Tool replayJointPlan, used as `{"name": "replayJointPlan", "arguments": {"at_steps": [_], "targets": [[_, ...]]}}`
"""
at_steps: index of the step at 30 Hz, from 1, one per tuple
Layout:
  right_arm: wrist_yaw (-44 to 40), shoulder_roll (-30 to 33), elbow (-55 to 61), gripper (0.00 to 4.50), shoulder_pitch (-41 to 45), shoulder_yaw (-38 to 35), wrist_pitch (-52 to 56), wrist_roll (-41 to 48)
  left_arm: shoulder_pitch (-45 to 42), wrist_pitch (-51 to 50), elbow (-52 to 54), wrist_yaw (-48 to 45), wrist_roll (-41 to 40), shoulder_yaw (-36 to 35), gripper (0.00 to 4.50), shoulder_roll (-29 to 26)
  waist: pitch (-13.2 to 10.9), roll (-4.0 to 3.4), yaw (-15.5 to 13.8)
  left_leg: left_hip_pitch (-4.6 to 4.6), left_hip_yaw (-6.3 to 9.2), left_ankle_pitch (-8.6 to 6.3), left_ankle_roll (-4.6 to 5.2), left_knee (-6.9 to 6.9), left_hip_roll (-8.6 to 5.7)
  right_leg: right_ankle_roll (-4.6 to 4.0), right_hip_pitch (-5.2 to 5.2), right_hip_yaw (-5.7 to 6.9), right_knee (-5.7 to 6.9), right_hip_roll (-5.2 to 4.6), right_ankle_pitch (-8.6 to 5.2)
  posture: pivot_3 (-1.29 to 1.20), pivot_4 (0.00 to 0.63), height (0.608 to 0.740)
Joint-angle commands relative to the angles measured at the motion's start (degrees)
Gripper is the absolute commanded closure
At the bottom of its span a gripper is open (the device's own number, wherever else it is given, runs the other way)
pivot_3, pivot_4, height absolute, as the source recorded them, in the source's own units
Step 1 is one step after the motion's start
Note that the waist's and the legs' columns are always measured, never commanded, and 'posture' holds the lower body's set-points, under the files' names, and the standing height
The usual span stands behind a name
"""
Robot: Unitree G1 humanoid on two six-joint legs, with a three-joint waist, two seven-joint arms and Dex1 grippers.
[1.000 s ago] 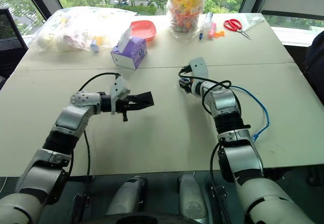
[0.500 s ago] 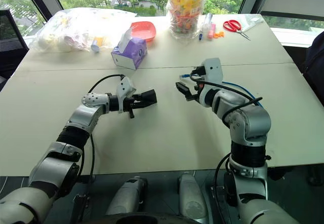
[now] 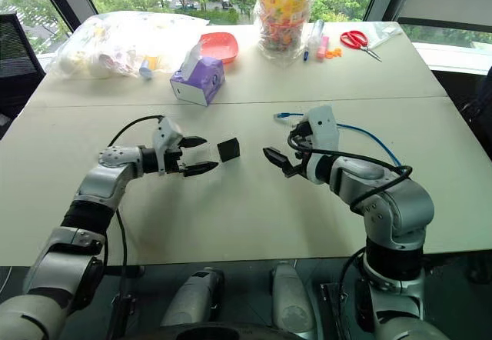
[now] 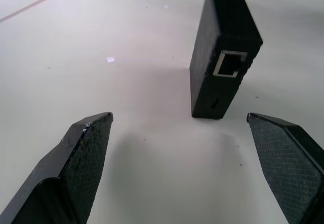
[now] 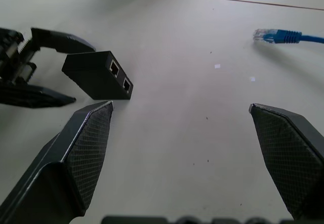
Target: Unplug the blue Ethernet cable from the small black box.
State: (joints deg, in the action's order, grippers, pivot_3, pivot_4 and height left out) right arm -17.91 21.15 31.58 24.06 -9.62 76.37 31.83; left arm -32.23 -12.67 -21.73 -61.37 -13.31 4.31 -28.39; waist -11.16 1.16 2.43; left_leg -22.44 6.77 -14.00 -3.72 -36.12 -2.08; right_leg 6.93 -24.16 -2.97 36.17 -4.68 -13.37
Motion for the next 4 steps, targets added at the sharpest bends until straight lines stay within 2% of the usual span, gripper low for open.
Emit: {"name": "replayJointPlan", "arguments": {"at_steps": [1,4], "targets": [[-1.6,1.8,2.8,0.0,-1.5,-0.1,-1.2,1.4,2.8,-5.2,10.2,-0.1,-4.0,-3.2,0.07,-2.5,0.0,0.0,0.0,0.0,0.0,0.0,0.0,-0.01,0.0,0.0,0.0,0.0,0.0,0.0,0.0,0.0,0.15,0.74],[-2.7,3.0,3.2,0.0,-2.4,0.1,-1.5,2.2,5.9,-8.6,16.3,-0.4,-6.2,-3.8,0.07,-3.9,0.0,0.0,0.0,0.0,0.0,0.0,0.0,-0.01,0.01,-0.01,0.01,0.0,0.0,0.0,0.0,0.0,0.15,0.74]]}}
